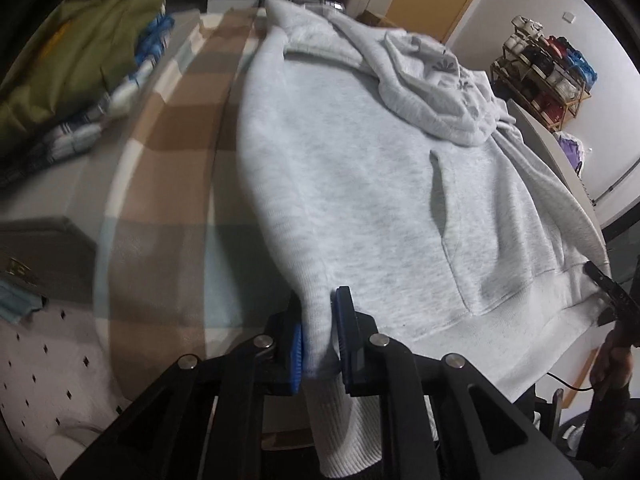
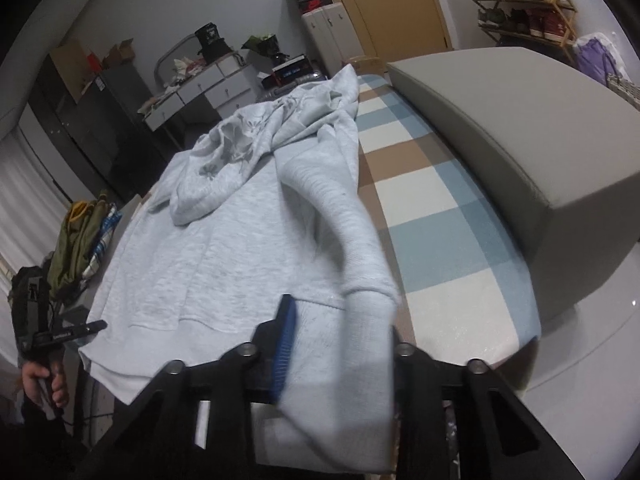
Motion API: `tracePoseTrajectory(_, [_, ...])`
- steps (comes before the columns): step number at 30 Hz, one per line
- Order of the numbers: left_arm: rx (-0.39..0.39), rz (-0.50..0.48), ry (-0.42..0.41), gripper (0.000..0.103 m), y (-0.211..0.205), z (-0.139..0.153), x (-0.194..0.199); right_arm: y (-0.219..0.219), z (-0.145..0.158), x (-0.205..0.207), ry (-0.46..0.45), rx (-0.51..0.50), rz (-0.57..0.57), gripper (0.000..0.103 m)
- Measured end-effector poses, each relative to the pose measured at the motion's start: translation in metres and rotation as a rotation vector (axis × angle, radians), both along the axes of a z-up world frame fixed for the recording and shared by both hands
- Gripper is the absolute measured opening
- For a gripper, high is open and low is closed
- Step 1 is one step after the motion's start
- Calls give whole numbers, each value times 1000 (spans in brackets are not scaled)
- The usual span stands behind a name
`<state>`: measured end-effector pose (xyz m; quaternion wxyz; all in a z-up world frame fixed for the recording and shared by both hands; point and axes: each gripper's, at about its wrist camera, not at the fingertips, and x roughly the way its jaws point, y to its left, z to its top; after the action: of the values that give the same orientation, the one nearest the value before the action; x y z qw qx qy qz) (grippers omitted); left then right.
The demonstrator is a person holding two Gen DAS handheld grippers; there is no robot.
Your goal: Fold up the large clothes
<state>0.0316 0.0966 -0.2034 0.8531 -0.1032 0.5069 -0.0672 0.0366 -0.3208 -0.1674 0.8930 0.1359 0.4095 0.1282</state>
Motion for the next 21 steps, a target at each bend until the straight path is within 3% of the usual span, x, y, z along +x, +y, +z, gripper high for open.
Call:
tracePoseTrajectory(1, [45, -3, -7, 10, -1, 4, -2, -2, 3, -1, -10, -11, -6, 7])
tracePoseTrajectory(4, [200, -27, -8, 10, -8, 3, -8, -11, 8, 0, -2, -93, -33, 7])
tracePoseTrajectory(7, [282, -48, 21, 11, -14, -14, -13, -17, -4, 2, 37, -126, -48, 7])
tracePoseTrajectory(9, [303, -32, -4, 15, -12, -11, -19, -11, -12, 1, 43, -204, -49, 8])
tracePoseTrajectory(12, [198, -8, -35, 16, -3, 9, -27, -10, -9, -1, 32, -202, -41, 10])
tracePoseTrajectory(13, [141, -1, -63, 20, 2, 20, -33, -13, -5, -1, 29, -178, -47, 18])
tracePoseTrajectory(15, [88, 9, -110, 41, 3, 36, -42, -19, 6, -2, 23, -134, -59, 28])
tracePoseTrajectory(16, [73, 10, -137, 69, 4, 42, -47, -22, 11, -4, 6, -110, -60, 30])
tracePoseTrajectory(17, [64, 10, -149, 90, 4, 43, -49, -24, 16, -7, -17, -78, -59, 34])
tracePoseTrajectory(20, [-63, -36, -55, 90, 5, 19, -38, -24, 20, -9, -37, -20, -44, 54])
tracePoseTrajectory(21, [-82, -38, -12, 90, 3, 7, -31, -21, 18, -9, -27, -25, -44, 54])
